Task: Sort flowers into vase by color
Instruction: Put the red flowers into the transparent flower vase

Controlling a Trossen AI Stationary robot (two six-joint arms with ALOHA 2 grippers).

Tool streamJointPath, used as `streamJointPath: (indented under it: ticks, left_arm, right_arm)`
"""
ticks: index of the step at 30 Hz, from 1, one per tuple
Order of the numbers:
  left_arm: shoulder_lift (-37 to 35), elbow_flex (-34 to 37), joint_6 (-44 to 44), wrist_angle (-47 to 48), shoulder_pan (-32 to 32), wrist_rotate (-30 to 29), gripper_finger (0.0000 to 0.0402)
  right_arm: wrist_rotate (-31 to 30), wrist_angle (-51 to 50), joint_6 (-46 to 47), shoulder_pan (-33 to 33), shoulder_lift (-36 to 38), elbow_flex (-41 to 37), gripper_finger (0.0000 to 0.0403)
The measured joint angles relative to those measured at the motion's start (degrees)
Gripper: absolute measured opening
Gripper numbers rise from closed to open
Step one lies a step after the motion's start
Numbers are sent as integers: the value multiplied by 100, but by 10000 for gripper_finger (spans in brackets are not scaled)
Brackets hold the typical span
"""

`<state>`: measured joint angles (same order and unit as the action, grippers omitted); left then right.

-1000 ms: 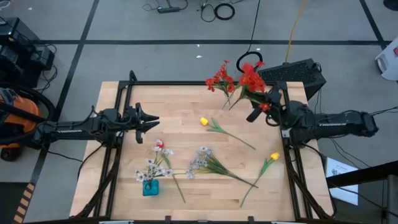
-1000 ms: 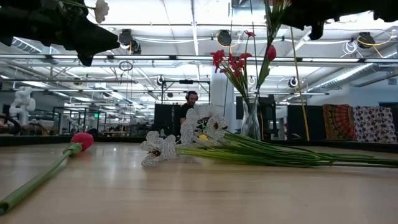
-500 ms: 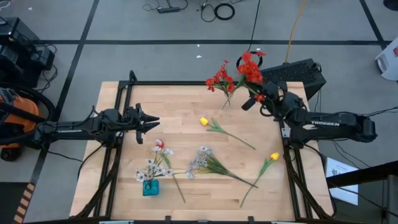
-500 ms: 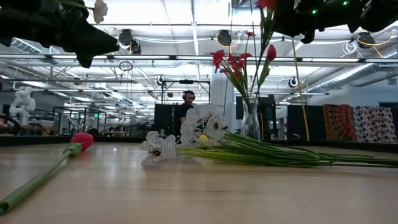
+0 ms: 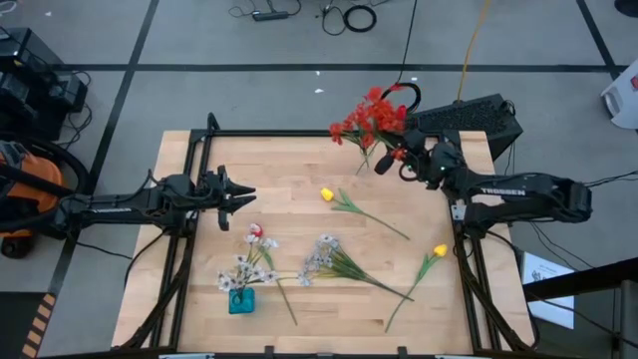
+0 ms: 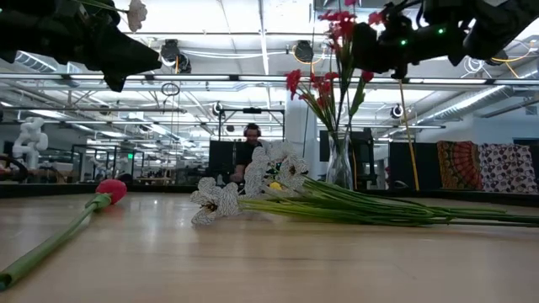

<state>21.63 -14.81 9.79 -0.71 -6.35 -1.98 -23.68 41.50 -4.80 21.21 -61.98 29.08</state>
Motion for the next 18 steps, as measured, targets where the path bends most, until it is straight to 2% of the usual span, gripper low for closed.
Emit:
streamJointPath:
  ticks: [9, 18]
  left_arm:
    - [0, 0, 20, 0, 0, 0, 109]
    - [0, -2, 32, 15, 0, 0, 109]
  right_arm:
    - [-17, -8, 359, 0, -540, 0, 27]
    - [-48, -274, 807, -2, -613, 0, 67]
